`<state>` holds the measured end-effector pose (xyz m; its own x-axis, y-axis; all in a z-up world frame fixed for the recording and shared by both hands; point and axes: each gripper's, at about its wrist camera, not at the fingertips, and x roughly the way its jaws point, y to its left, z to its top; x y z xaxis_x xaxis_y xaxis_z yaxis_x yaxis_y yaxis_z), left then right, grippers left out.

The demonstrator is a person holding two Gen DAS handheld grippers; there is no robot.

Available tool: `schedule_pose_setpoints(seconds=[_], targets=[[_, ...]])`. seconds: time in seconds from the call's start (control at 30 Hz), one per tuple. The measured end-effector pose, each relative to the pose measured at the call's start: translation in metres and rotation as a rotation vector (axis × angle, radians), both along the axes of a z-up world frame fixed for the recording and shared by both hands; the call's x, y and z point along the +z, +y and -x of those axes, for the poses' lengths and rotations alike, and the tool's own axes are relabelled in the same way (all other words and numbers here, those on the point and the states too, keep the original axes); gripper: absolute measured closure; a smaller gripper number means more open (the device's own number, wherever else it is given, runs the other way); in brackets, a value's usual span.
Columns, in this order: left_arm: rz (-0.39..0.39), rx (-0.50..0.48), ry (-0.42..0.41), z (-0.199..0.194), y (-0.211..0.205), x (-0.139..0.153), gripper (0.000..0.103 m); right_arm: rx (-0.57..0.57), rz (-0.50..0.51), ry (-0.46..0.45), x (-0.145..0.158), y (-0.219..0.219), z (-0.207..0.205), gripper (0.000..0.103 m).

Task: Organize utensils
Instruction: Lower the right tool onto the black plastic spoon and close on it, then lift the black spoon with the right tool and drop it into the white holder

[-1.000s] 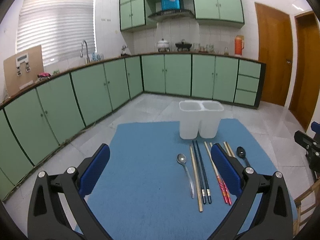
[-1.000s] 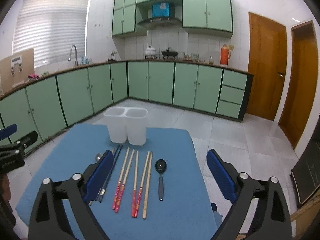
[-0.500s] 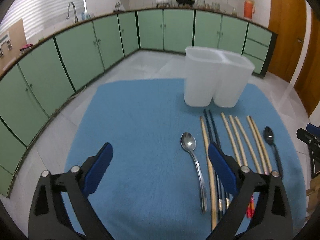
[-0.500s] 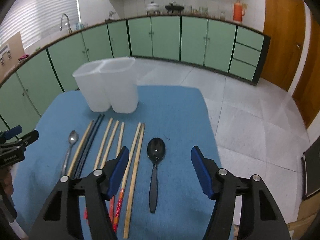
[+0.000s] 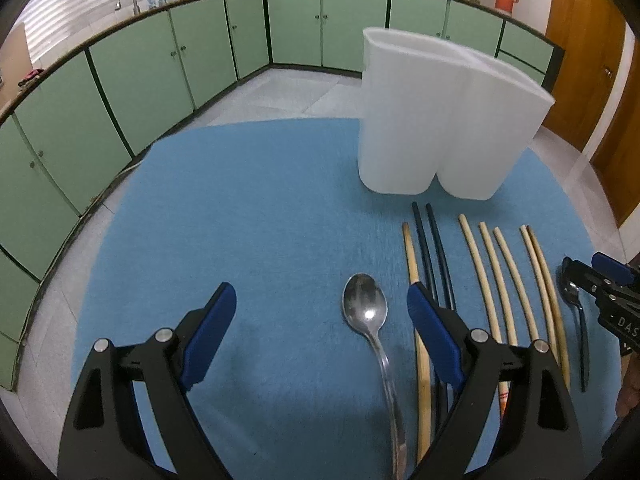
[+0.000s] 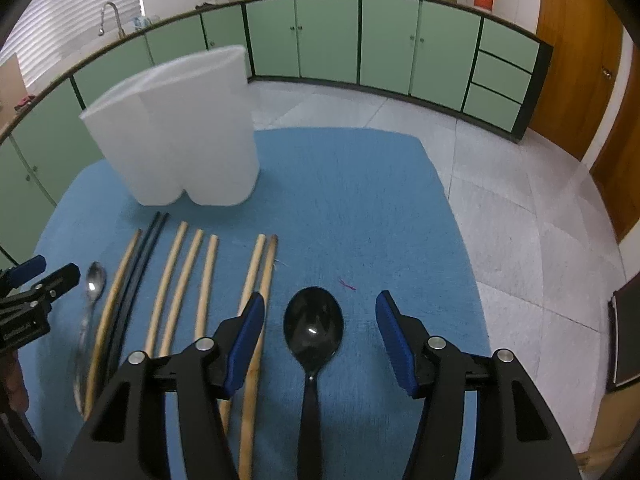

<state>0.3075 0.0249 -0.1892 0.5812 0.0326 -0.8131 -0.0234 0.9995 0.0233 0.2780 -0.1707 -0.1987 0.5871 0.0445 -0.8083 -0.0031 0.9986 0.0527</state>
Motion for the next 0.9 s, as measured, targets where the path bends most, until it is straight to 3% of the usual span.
schedule_pose_setpoints(seconds=[0.33,0.47,0.53,0.6,0.73,0.9], targets=[[0.017,-0.009,0.043,-0.015,-0.010,-0.015,0.023,0.001,0.001,0.046,-0.015,-0.002,-0.016,0.053],[0.045,-0.009,0.074,-0.021,-0.013,-0.021,0.034,-0.001,-0.005,0.057,-0.017,-0.002,-0.019,0.057],[0.045,-0.012,0.066,-0.019,-0.014,-0.021,0.038,0.000,-0.005,0.057,-0.016,-0.002,-0.020,0.064],[0.053,-0.012,0.062,-0.018,-0.014,-0.019,0.047,0.001,-0.011,0.059,-0.016,-0.003,-0.021,0.068],[0.103,-0.027,0.058,-0.011,-0.011,-0.016,0.076,-0.008,-0.027,0.061,-0.016,-0.005,-0.019,0.069],[0.124,-0.040,0.012,0.001,-0.010,-0.005,0.076,-0.013,-0.058,0.030,-0.006,-0.008,-0.011,0.069]])
